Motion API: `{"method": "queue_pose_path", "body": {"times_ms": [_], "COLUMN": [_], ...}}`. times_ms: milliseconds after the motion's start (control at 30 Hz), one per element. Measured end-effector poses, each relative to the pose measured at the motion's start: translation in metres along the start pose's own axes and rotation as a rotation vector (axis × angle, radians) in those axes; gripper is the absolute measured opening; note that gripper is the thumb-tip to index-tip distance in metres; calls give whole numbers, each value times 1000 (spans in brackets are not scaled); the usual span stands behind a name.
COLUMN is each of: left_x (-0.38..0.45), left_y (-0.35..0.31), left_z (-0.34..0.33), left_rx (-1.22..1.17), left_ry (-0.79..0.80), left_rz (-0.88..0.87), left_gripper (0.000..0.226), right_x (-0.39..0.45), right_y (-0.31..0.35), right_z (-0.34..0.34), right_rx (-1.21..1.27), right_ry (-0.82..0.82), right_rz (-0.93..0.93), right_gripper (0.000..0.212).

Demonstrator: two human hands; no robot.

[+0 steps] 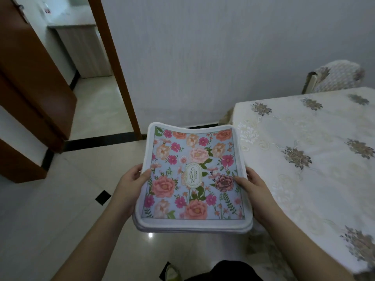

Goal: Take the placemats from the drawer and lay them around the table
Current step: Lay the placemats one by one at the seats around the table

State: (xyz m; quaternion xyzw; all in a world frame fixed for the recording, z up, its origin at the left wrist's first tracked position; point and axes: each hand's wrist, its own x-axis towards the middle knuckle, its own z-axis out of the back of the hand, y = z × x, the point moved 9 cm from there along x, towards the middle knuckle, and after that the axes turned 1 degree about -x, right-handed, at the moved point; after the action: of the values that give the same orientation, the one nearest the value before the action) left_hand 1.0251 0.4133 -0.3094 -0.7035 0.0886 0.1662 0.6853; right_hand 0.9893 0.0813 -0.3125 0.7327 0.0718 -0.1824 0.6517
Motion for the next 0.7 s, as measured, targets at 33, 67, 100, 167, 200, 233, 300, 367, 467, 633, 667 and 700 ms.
{"method": "queue_pose_path", "body": {"times_ms": [33, 67, 100, 167, 200, 233, 300, 367, 467, 633, 667, 700], "left_x": [9, 16, 24, 38, 44, 50, 62, 79, 106, 152, 161, 170], "left_y": [-2, -4, -6, -10, -12, -12, -13, -15, -20, -28, -30, -32], "left_z": [-3, -7, -12, -26, -34, -43, -65, -90, -136, -218, -236, -255], "left_rx": [7, 14, 17, 17, 22, 30, 44, 77, 124, 202, 225, 245], "left_ry": [23, 42, 57, 92, 112, 133, 173, 218, 305, 391, 413, 445], "left_rz": [2, 6, 11, 17, 19, 24, 44, 61, 93, 105, 103, 98], "left_gripper": [29, 31, 32, 31, 31, 30, 27, 22, 21, 17, 20, 22], "right_x": [3, 5, 8, 15, 19, 22, 30, 37, 50, 71, 76, 81], "right_y": [1, 2, 3, 6, 6, 5, 3, 3, 1, 5, 7, 9], "right_z": [1, 3, 4, 13, 18, 25, 40, 57, 88, 146, 157, 167], "right_rx": [-1, -3, -7, -5, 2, 7, 18, 45, 77, 199, 212, 220], "right_ry": [-24, -40, -55, -98, -119, -140, -177, -213, -289, -407, -427, -454], "right_rz": [2, 6, 9, 2, -1, -2, -9, -17, -16, -17, -12, -10], "right_gripper": [37, 36, 35, 36, 35, 34, 32, 30, 32, 39, 39, 38]}}
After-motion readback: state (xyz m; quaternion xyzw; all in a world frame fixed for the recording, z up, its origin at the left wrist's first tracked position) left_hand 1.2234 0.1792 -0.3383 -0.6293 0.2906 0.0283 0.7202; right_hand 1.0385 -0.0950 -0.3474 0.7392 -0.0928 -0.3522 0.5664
